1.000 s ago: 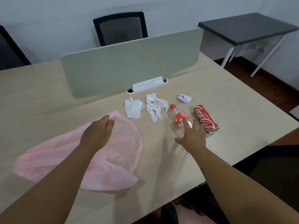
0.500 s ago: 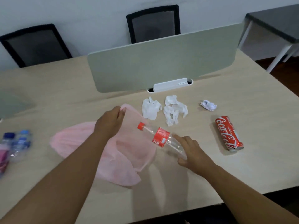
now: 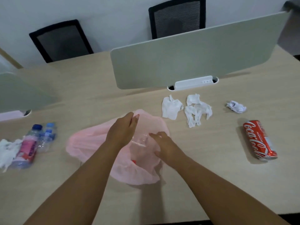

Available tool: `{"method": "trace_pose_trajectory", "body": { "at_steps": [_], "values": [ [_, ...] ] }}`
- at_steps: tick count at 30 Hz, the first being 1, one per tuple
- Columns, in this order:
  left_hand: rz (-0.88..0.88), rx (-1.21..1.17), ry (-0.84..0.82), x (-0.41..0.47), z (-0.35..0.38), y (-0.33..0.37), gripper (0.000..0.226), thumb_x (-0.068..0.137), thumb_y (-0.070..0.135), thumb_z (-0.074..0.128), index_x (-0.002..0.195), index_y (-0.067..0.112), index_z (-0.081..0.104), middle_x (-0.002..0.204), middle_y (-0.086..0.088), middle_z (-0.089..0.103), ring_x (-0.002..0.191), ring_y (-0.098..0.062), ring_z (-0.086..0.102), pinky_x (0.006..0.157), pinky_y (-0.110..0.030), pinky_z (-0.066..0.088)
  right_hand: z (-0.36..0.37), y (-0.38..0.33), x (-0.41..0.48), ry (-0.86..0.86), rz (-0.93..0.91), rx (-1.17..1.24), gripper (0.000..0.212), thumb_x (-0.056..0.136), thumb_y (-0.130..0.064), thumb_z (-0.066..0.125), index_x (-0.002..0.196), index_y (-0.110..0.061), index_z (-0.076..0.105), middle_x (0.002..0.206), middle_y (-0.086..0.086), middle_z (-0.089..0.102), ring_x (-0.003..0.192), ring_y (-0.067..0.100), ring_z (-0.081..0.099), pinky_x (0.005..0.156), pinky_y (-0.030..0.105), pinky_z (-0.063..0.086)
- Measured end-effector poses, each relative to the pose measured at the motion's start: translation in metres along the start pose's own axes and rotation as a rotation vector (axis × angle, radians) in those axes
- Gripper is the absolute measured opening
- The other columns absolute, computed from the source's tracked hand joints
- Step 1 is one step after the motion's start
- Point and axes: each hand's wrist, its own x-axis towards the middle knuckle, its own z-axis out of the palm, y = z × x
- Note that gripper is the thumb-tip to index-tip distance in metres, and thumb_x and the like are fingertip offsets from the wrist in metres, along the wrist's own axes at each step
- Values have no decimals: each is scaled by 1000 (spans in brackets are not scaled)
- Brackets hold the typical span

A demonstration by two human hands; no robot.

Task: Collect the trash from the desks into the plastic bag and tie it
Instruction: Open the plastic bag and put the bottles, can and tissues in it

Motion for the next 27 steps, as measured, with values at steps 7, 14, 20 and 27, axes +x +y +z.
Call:
{"method": "trace_pose_trajectory", "body": {
  "at_steps": [7, 14, 20, 27],
  "values": [
    [96, 19, -63, 17, 32, 18, 43, 102, 49, 28, 76, 18, 42, 63, -7, 55, 62, -30, 54, 59, -41, 45, -87, 116, -67, 346, 476, -417, 71, 83, -46, 64, 146, -31, 34, 149, 7, 31, 135, 31, 30, 107, 40, 32],
    [174, 66, -87, 33, 67, 39, 40, 103, 45, 29, 71, 22, 37, 61, -6, 54, 59, -26, 52, 55, -38, 40, -124, 201, -126, 492, 923, -405, 89, 78, -37, 69, 151, -37, 17, 143, 15, 34, 126, 44, 37, 102, 50, 35],
    [174, 143, -50, 40, 65, 40, 42, 102, 49, 27, 72, 21, 36, 59, -5, 52, 57, -27, 51, 51, -36, 37, -108, 195, -126, 523, 625, -185, 80, 87, -19, 61, 154, -26, 17, 126, 18, 42, 100, 40, 47, 84, 45, 44],
    [90, 179, 6, 40, 22, 32, 35, 102, 47, 32, 81, 19, 39, 69, -9, 53, 69, -35, 52, 60, -40, 45, -67, 87, -71, 201, -5, -47, 75, 80, -24, 68, 147, -23, 34, 136, 5, 49, 113, 28, 50, 97, 41, 43]
  ]
}}
